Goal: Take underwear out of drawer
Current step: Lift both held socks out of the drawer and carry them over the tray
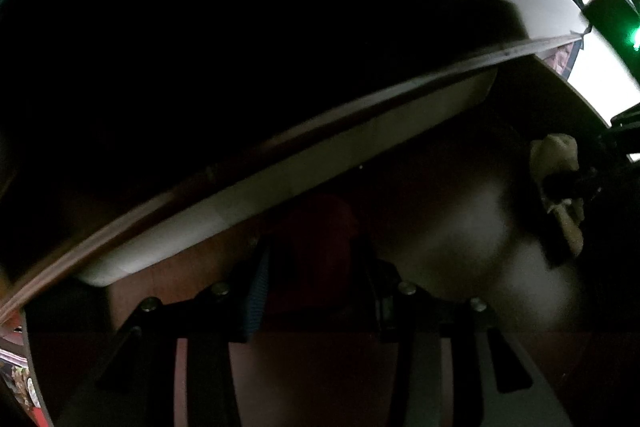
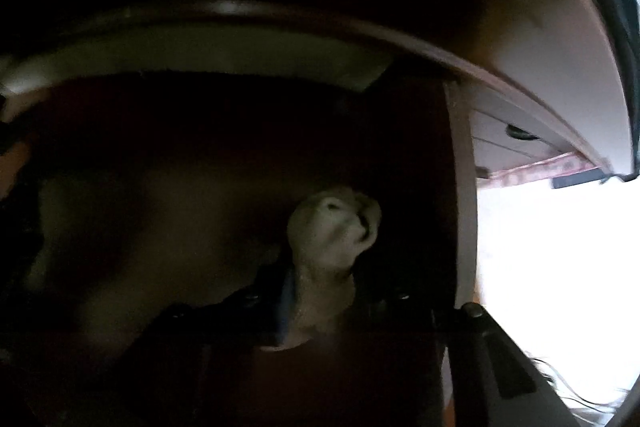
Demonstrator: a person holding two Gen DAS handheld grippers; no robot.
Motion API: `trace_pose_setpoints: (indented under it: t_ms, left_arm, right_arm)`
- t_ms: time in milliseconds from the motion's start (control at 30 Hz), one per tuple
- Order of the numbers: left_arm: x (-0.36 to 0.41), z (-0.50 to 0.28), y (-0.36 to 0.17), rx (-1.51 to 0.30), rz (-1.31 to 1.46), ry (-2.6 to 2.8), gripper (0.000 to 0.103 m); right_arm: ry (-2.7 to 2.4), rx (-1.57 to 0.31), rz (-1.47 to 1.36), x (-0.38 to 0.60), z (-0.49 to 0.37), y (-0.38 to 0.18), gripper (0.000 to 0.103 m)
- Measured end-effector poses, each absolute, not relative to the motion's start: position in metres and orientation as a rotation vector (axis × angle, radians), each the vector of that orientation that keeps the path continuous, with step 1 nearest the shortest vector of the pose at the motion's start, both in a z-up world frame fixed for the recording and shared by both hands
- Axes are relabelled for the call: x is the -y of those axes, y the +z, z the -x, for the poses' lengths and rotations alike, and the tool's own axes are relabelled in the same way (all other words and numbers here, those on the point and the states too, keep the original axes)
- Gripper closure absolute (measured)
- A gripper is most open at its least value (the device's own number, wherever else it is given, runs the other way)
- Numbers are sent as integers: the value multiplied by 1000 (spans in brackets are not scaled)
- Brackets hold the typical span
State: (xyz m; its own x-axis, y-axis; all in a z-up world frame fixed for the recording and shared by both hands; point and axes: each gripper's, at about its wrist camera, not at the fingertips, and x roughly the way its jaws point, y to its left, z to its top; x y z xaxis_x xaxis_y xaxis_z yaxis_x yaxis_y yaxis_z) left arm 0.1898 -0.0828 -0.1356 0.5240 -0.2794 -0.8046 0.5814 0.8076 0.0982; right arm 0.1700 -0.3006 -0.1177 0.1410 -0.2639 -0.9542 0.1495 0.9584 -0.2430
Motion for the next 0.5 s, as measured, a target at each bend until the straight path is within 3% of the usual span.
trace_pose_setpoints:
  t_ms: [200, 500]
  left_arm:
    - [86, -186, -134, -879, -359, -574, 63]
    - [81, -165, -102, -787, -331, -776, 63]
  right_arm:
    - [-110, -1246, -187, 323, -147, -86, 76]
    - [46, -1025, -252, 316, -113, -32, 76]
